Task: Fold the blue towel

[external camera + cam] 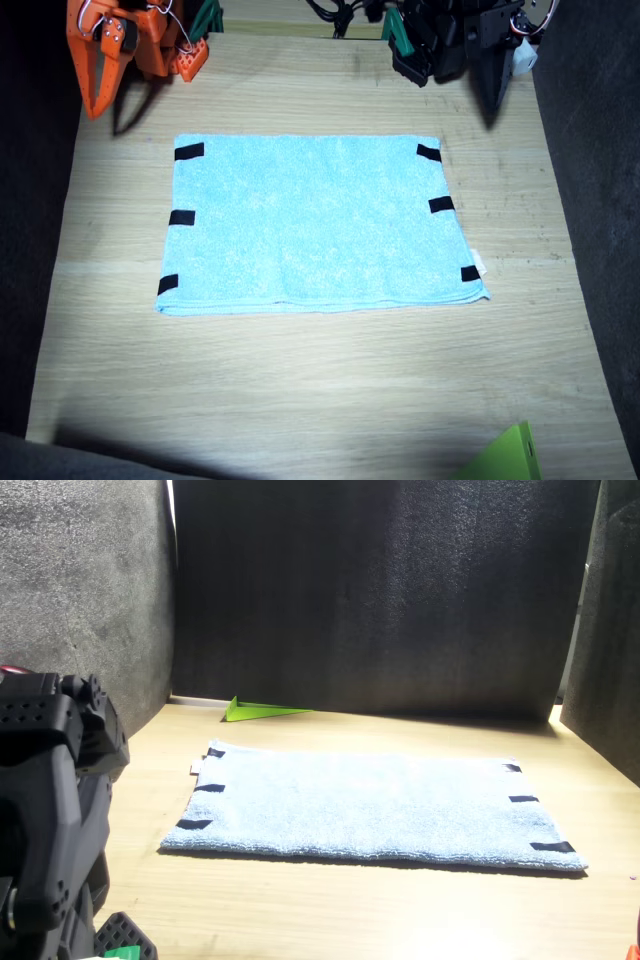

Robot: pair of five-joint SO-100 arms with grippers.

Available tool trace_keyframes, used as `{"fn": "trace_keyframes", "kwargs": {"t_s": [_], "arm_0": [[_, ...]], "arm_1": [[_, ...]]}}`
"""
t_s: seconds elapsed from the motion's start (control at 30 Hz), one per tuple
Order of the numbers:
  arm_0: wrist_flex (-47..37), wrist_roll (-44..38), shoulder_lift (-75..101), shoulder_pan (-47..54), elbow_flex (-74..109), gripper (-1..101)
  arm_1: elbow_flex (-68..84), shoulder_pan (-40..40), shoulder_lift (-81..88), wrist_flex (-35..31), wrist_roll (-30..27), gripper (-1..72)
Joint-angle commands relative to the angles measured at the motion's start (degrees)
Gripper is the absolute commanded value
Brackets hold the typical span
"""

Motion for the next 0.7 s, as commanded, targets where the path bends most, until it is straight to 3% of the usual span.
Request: {"fn": "trace_keyframes", "kwargs": {"t_s": [0.0,0.67], "arm_0": [[-2.20,-1.93,0.62,-1.67,0.97,0],[-2.20,-2.02,0.62,-1.67,0.97,0]], "arm_1": [[0.09,0.44,0.09,-0.62,-1.32,10.8],[0.09,0.18,0.09,-0.62,-1.23,9.0]]}}
